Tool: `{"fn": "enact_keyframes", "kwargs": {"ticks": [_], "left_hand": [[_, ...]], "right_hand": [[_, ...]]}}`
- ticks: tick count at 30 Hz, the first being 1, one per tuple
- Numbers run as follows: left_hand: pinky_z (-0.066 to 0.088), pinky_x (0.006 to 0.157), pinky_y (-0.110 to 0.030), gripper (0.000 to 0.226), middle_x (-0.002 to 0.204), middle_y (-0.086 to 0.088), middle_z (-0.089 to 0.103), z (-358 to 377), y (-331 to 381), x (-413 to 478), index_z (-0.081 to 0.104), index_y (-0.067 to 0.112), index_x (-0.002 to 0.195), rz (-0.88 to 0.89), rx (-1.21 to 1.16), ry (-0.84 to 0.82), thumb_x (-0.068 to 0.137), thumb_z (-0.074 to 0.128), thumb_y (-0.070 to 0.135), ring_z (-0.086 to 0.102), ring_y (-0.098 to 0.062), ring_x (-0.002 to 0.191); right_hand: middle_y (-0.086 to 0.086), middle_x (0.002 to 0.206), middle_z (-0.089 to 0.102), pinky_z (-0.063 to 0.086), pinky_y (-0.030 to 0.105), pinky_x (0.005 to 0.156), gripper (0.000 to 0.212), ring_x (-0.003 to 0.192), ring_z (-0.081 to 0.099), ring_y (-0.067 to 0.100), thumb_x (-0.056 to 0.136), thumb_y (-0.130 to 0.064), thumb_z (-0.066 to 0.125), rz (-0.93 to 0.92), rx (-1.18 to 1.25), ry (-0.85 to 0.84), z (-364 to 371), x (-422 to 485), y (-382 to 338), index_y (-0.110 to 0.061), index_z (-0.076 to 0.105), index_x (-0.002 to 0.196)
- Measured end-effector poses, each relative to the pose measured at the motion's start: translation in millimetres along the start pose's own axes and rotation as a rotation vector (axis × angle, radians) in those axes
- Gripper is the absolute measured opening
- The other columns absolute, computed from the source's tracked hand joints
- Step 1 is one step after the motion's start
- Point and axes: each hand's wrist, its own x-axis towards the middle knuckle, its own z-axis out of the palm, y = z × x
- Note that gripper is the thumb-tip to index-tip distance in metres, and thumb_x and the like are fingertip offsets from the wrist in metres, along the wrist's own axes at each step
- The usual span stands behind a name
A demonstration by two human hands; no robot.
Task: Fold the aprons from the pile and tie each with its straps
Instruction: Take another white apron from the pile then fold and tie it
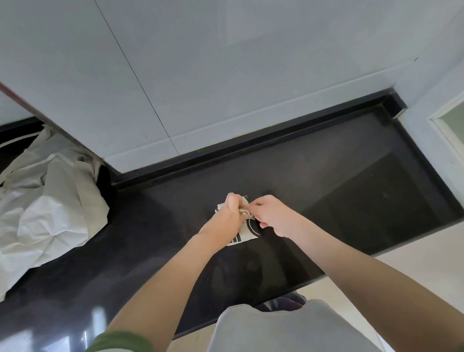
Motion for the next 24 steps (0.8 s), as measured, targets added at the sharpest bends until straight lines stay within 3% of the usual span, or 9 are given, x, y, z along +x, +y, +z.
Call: {"fn": "enact_keyframes", "kwargs": {"ticks": [4, 6, 9, 13, 16, 19, 24], "left_hand": [[0.042, 0.059, -0.010, 0.022, 0.097, 0.006, 0.053, -0.4, 0.4, 10.2, 0.040, 0.020, 0.096, -0.144, -0.484, 0.172, 0.092, 0.060, 0.014, 0.056, -0.005, 0.077], [0.043, 0.062, -0.005, 0.021, 0.105, 0.007, 0.053, 0.6, 0.3, 13.9, 0.046, 0.016, 0.088, -0.192, -0.579, 0.249, 0.087, 0.067, 0.011, 0.054, 0.003, 0.083], [0.036, 0.068, 0.006, 0.017, 0.118, 0.010, 0.052, 3.9, -4.1, 14.7, 0.053, 0.015, 0.081, -0.190, -0.586, 0.270, 0.085, 0.068, 0.008, 0.052, 0.003, 0.086], [0.038, 0.077, 0.004, 0.014, 0.133, 0.007, 0.049, 6.9, -9.3, 12.7, 0.057, 0.017, 0.082, -0.077, -0.630, 0.231, 0.088, 0.066, 0.008, 0.057, -0.001, 0.096], [0.037, 0.078, 0.005, 0.013, 0.136, 0.004, 0.047, 7.6, -8.5, 14.2, 0.058, 0.017, 0.084, -0.060, -0.645, 0.231, 0.089, 0.064, 0.007, 0.054, 0.004, 0.091], [0.039, 0.082, 0.001, 0.012, 0.138, 0.003, 0.045, 9.9, -8.4, 16.6, 0.060, 0.018, 0.085, -0.065, -0.676, 0.249, 0.090, 0.063, 0.009, 0.056, 0.002, 0.090], [0.037, 0.101, -0.021, 0.014, 0.141, 0.011, 0.038, 14.6, -10.0, 16.8, 0.063, 0.021, 0.082, -0.131, -0.787, 0.268, 0.090, 0.063, 0.010, 0.045, -0.007, 0.114]], "right_hand": [[0.004, 0.064, 0.042, 0.034, 0.024, 0.054, 0.027, 0.057, 0.035, 0.012, 0.095, -0.028, 0.059, 0.064, 0.152, 0.004, 1.2, 1.5, -1.9, -0.005, 0.065, 0.084], [0.004, 0.064, 0.036, 0.027, 0.024, 0.050, 0.025, 0.055, 0.026, 0.012, 0.096, -0.025, 0.058, 0.101, 0.204, -0.016, -0.1, 1.3, -2.9, -0.004, 0.064, 0.083], [0.004, 0.062, 0.030, 0.021, 0.024, 0.046, 0.022, 0.052, 0.021, 0.011, 0.098, -0.019, 0.054, 0.125, 0.269, -0.042, -0.9, -1.4, -6.1, -0.002, 0.059, 0.085], [0.001, 0.052, 0.031, 0.017, 0.022, 0.042, 0.025, 0.041, 0.020, 0.009, 0.095, -0.001, 0.049, 0.191, 0.392, -0.081, -2.7, -0.4, -6.3, -0.005, 0.050, 0.070], [0.000, 0.047, 0.032, 0.017, 0.022, 0.041, 0.026, 0.037, 0.021, 0.008, 0.092, 0.000, 0.051, 0.204, 0.422, -0.096, -5.3, 1.5, -5.2, -0.006, 0.049, 0.068], [0.001, 0.048, 0.037, 0.020, 0.022, 0.040, 0.022, 0.037, 0.024, 0.008, 0.093, -0.001, 0.052, 0.218, 0.408, -0.121, -8.8, 1.7, -5.9, -0.005, 0.050, 0.071], [0.005, 0.061, 0.048, 0.022, 0.021, 0.039, 0.014, 0.042, 0.027, 0.010, 0.093, -0.006, 0.052, 0.252, 0.174, -0.065, -8.2, 3.1, -15.3, -0.003, 0.059, 0.082]]}}
